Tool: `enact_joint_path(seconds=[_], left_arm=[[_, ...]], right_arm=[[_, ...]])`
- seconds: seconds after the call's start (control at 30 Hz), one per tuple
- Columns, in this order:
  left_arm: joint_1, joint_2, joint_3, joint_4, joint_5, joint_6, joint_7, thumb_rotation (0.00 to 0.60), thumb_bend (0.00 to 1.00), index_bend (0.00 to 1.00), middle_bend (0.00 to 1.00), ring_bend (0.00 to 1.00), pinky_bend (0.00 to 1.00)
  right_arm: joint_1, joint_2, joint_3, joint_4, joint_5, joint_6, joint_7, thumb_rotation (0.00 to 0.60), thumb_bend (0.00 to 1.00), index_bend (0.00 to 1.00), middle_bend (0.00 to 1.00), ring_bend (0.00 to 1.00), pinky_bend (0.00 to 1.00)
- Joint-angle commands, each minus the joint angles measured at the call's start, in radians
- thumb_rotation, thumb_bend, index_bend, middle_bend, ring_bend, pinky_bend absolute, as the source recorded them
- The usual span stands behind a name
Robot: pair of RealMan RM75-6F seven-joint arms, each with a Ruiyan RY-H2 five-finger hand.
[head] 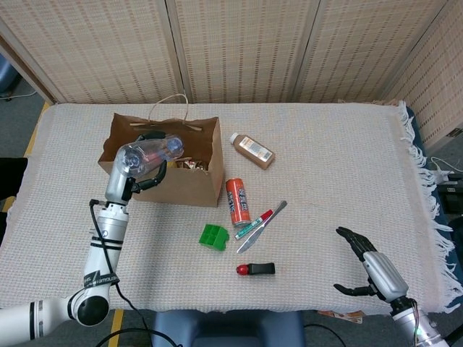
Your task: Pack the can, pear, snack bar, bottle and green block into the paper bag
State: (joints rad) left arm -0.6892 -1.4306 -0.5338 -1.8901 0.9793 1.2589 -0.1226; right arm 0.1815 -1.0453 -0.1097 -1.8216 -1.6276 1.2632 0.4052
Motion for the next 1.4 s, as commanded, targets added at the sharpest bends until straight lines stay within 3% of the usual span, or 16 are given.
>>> enact_joint_path(seconds=[0.03, 0.07, 0.1, 0.17, 0.2, 0.37, 0.63, 0.73, 0.83, 0.9, 1.0, 1.1, 1.2, 1.33, 1.4], left_arm=[[-0.039, -0.014, 0.046, 0.069, 0.025, -0.058, 0.050, 0.600, 0.55, 0.50, 0.50, 0.46, 0.58], [-0.048, -0.006, 0.058, 0.074, 0.018, -0.083, 0.069, 0.600, 0.52, 0.42, 0.42, 0.38, 0.51], [-0.053, 0.001, 0.060, 0.071, 0.005, -0.101, 0.077, 0.600, 0.45, 0.27, 0.25, 0.22, 0.37], [-0.062, 0.016, 0.059, 0.065, -0.019, -0.133, 0.085, 0.600, 0.40, 0.10, 0.06, 0.05, 0.20], [-0.065, 0.022, 0.061, 0.065, -0.022, -0.142, 0.088, 0.600, 0.39, 0.05, 0.01, 0.01, 0.15], [-0.064, 0.037, 0.068, 0.062, -0.026, -0.166, 0.064, 0.600, 0.39, 0.00, 0.00, 0.00, 0.09], [-0.052, 0.045, 0.057, 0.043, -0.025, -0.141, 0.031, 0.600, 0.39, 0.01, 0.00, 0.00, 0.10], [-0.019, 0.032, 0.049, 0.049, 0.020, -0.053, 0.006, 0.600, 0.48, 0.12, 0.10, 0.11, 0.22], [0.019, 0.033, 0.051, 0.063, 0.081, 0.026, -0.019, 0.600, 0.59, 0.39, 0.36, 0.39, 0.51], [0.052, 0.049, 0.047, 0.068, 0.109, 0.072, -0.048, 0.600, 0.62, 0.51, 0.50, 0.50, 0.61], [0.107, 0.102, 0.052, 0.065, 0.138, 0.100, -0.092, 0.600, 0.65, 0.62, 0.65, 0.63, 0.69], [0.165, 0.161, 0.086, 0.085, 0.185, 0.111, -0.137, 0.600, 0.67, 0.67, 0.70, 0.67, 0.72], [0.224, 0.210, 0.156, 0.131, 0.279, 0.126, -0.178, 0.600, 0.67, 0.67, 0.70, 0.67, 0.72], [0.286, 0.229, 0.279, 0.264, 0.479, 0.188, -0.217, 0.600, 0.67, 0.67, 0.70, 0.67, 0.72], [0.303, 0.216, 0.346, 0.386, 0.616, 0.247, -0.226, 0.600, 0.67, 0.67, 0.70, 0.67, 0.72]], right_arm=[[0.001, 0.001, 0.000, 0.000, 0.001, -0.002, 0.000, 0.600, 0.05, 0.00, 0.00, 0.00, 0.00], [0.002, 0.002, 0.000, -0.001, 0.002, -0.003, 0.000, 0.600, 0.05, 0.00, 0.00, 0.00, 0.00], [0.002, 0.002, 0.000, -0.002, 0.002, -0.005, 0.000, 0.600, 0.05, 0.00, 0.00, 0.00, 0.00], [0.003, 0.003, 0.000, -0.002, 0.002, -0.007, 0.000, 0.600, 0.05, 0.00, 0.00, 0.00, 0.00], [0.004, 0.004, -0.001, -0.003, 0.002, -0.008, 0.000, 0.600, 0.05, 0.00, 0.00, 0.00, 0.00], [0.007, 0.008, -0.002, -0.007, 0.006, -0.017, -0.002, 0.600, 0.05, 0.00, 0.00, 0.00, 0.00], [0.005, 0.006, -0.001, -0.006, 0.006, -0.013, -0.006, 0.600, 0.05, 0.00, 0.00, 0.00, 0.00], [0.003, 0.007, 0.001, -0.005, 0.006, -0.007, -0.005, 0.600, 0.05, 0.00, 0.00, 0.00, 0.00], [0.002, 0.007, 0.001, -0.004, 0.008, -0.005, -0.006, 0.600, 0.05, 0.00, 0.00, 0.00, 0.00], [0.002, 0.007, 0.001, -0.004, 0.007, -0.005, -0.006, 0.600, 0.05, 0.00, 0.00, 0.00, 0.00], [0.001, 0.006, 0.002, -0.004, 0.007, -0.004, -0.007, 0.600, 0.05, 0.00, 0.00, 0.00, 0.00], [0.001, 0.004, 0.003, -0.004, 0.010, -0.004, -0.011, 0.600, 0.05, 0.00, 0.00, 0.00, 0.00], [0.000, 0.002, 0.003, -0.003, 0.011, -0.004, -0.019, 0.600, 0.05, 0.00, 0.00, 0.00, 0.00], [0.000, -0.001, 0.004, -0.004, 0.016, -0.007, -0.028, 0.600, 0.05, 0.00, 0.00, 0.00, 0.00], [0.000, -0.003, 0.006, -0.005, 0.020, -0.009, -0.032, 0.600, 0.05, 0.00, 0.00, 0.00, 0.00]])
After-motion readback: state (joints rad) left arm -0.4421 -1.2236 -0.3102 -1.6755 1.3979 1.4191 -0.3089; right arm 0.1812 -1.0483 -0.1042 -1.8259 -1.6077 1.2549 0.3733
